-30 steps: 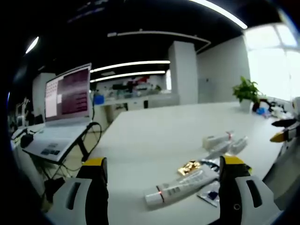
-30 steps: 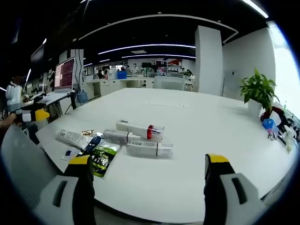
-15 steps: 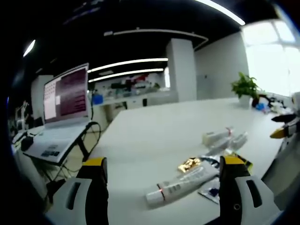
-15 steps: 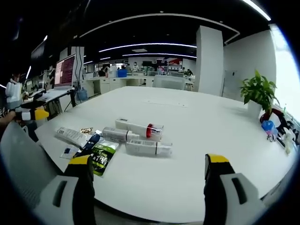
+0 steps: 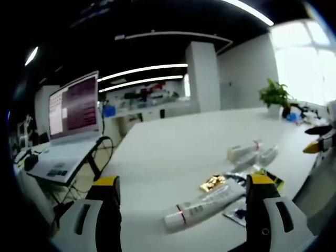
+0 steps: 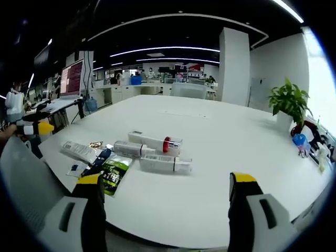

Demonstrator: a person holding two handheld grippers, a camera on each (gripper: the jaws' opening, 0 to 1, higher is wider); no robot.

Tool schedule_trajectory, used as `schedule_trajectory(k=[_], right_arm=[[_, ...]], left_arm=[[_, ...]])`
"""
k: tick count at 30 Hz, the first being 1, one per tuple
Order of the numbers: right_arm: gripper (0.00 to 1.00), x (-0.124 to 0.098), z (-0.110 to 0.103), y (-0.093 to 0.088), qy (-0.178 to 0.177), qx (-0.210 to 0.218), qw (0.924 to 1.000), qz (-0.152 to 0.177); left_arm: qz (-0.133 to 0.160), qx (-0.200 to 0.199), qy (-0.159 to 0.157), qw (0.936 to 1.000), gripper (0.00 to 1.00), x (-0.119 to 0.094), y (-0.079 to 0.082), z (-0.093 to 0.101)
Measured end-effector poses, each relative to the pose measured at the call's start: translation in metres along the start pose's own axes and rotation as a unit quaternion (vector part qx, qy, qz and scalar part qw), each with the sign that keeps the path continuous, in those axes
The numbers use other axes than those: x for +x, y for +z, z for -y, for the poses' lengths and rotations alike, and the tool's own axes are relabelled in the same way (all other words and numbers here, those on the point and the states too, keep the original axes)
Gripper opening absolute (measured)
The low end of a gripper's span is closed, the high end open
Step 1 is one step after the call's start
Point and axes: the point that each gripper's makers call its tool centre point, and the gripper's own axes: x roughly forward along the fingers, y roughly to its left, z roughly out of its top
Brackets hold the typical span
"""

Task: Arrange the skincare products in the storage area until every visible bottle or jar stands upright without overlapping.

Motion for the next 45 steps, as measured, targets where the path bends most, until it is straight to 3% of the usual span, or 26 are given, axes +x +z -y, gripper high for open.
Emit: schedule_trajectory(k=[20,45], right_arm=[[0.99,0.0,-0.001,-0.004,0.002,-0.01,0.9999,-0.012],[0.99,0.003,-0.01,-0.009,0.029,-0.04,0.9977,-0.048]], left_arm=[[0.0,0.009,-0.001,1.0,0.97,0.0,0.0,0.001],[-0.013,0.023,-0.012,0.9996,0.97,0.001,-0.005,0.005]])
